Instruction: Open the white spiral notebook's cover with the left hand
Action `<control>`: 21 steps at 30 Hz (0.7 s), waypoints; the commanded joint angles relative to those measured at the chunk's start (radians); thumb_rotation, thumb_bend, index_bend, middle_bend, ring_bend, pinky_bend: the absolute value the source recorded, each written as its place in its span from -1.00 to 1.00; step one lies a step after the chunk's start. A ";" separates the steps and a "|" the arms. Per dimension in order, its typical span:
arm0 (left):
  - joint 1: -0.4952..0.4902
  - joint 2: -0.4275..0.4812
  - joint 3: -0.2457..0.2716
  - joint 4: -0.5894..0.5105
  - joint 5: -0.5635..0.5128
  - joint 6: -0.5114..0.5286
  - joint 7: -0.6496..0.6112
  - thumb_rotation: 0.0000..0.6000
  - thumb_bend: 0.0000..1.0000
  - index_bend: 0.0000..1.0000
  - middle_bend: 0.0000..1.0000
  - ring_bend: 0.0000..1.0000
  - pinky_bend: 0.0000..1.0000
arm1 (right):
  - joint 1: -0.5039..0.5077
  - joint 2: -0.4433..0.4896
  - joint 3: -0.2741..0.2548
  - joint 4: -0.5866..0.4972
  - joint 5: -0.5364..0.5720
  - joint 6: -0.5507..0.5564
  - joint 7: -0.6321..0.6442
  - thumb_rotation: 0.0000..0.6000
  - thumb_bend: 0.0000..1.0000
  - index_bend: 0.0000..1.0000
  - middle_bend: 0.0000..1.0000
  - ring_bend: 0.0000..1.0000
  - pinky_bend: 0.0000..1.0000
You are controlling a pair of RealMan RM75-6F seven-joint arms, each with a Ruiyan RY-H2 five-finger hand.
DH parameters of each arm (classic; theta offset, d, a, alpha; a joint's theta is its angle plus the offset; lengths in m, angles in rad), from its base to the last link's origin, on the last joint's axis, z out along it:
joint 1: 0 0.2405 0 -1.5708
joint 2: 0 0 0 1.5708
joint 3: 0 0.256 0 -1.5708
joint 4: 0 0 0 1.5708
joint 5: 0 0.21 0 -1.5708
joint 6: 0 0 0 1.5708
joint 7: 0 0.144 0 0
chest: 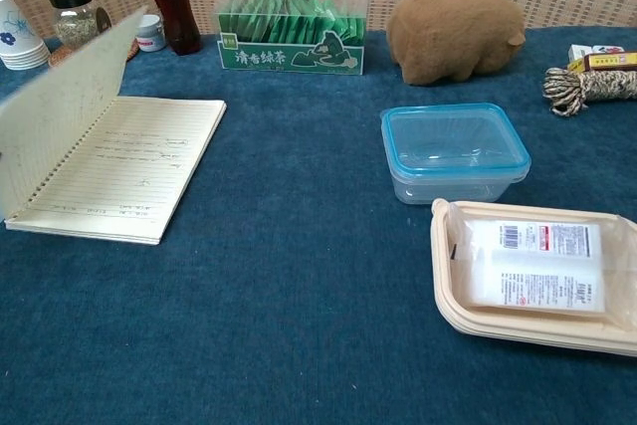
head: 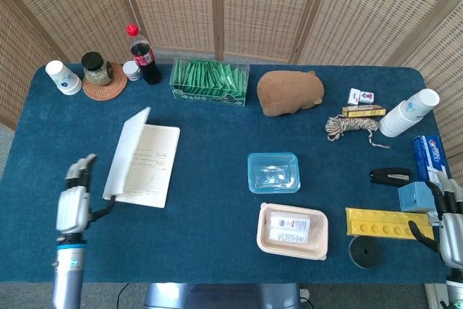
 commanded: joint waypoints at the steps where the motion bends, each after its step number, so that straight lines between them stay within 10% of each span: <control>1: 0.045 0.031 -0.033 -0.002 -0.039 0.054 -0.029 1.00 -0.37 -0.92 -0.80 -1.00 -1.00 | 0.002 0.000 -0.003 0.000 -0.006 -0.002 -0.002 1.00 -0.49 -0.75 -0.86 -0.91 -0.74; 15: 0.157 0.168 -0.034 0.012 -0.145 0.075 -0.051 1.00 -0.37 -0.92 -0.85 -1.00 -1.00 | 0.029 -0.010 -0.008 -0.021 -0.037 -0.023 -0.036 1.00 -0.50 -0.75 -0.86 -0.91 -0.74; 21: 0.173 0.308 0.050 -0.036 -0.016 0.043 -0.100 1.00 -0.37 -0.91 -0.88 -1.00 -1.00 | 0.039 -0.007 -0.007 -0.039 -0.041 -0.033 -0.067 1.00 -0.50 -0.75 -0.86 -0.91 -0.74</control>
